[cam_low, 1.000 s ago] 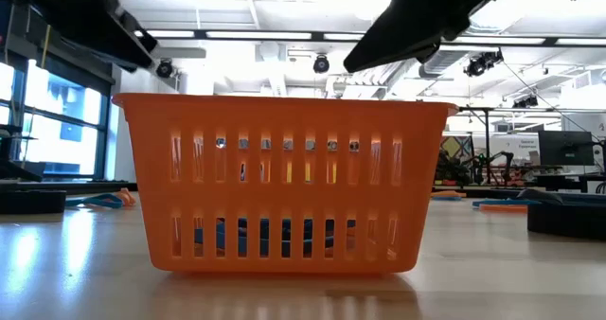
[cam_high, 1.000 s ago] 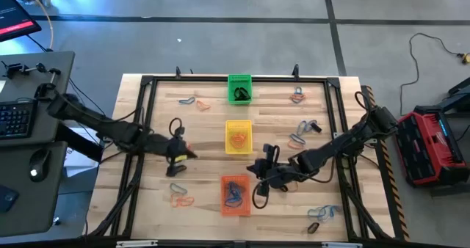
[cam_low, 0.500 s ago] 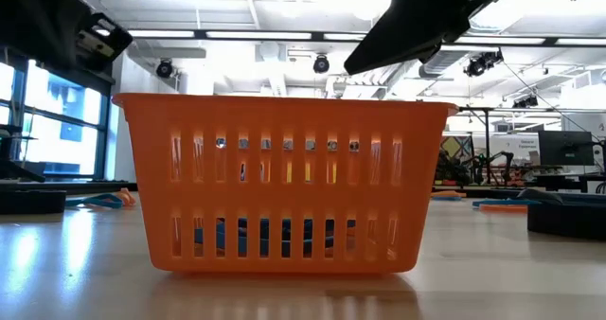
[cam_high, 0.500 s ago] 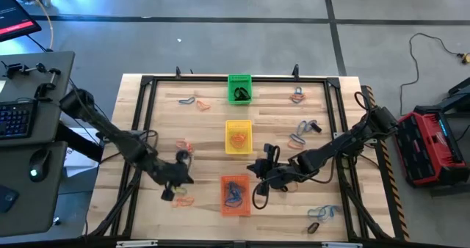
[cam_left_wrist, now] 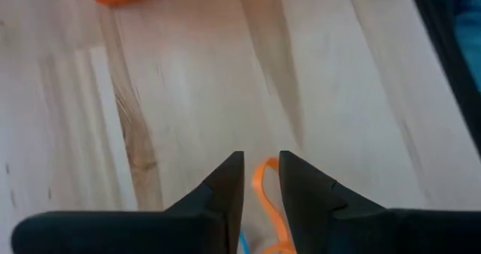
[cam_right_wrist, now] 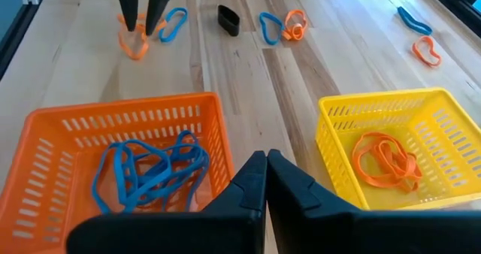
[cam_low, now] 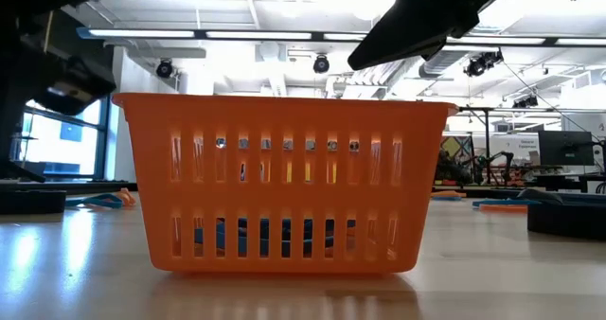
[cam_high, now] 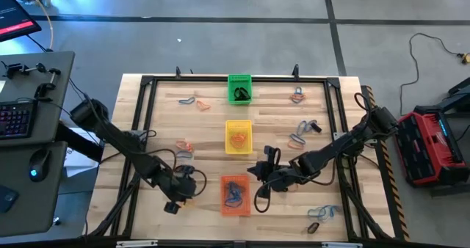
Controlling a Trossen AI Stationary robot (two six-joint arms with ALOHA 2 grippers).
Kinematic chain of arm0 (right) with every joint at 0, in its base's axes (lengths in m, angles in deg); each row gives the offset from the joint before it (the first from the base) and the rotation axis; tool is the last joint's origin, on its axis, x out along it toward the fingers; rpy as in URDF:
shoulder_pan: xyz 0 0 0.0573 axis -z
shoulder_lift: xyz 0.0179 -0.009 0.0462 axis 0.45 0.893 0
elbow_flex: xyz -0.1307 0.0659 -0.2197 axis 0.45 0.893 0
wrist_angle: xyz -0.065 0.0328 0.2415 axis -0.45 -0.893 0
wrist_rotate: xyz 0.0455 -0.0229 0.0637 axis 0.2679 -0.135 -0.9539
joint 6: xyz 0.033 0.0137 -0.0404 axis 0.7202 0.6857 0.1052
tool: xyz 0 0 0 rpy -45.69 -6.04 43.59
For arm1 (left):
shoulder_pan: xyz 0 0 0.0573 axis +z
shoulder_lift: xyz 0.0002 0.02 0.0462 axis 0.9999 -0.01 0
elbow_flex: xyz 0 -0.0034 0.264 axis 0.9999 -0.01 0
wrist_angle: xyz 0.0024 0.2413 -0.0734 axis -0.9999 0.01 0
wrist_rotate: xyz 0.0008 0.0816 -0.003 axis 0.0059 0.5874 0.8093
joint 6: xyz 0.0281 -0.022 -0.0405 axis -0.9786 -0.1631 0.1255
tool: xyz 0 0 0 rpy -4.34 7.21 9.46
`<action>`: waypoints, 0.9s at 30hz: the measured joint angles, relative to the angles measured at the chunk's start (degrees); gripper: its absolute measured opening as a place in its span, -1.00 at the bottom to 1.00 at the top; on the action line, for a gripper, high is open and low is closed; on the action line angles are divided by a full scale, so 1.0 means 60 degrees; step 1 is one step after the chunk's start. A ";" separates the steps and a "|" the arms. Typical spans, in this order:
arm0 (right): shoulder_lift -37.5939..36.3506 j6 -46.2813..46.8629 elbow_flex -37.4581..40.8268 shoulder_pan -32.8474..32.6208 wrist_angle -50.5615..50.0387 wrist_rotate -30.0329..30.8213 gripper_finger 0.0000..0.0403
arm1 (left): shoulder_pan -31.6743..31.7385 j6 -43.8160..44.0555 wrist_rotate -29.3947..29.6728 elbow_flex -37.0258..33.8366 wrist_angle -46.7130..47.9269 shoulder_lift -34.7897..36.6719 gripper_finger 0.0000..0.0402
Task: Sort rubber bands into baskets
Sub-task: Put the orange rubber band into the yellow bin
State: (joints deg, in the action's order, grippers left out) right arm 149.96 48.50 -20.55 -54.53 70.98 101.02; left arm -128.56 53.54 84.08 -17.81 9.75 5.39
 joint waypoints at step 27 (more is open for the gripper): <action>0.0004 -0.0025 -0.0004 -0.0066 -0.0013 0.0004 -1.00 | 0.0066 -0.0017 -0.0420 0.0000 0.0030 -0.1146 -0.59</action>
State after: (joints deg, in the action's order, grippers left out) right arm 149.98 48.35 -20.57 -54.93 70.91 101.04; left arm -128.16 53.44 81.56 -17.81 9.93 -1.49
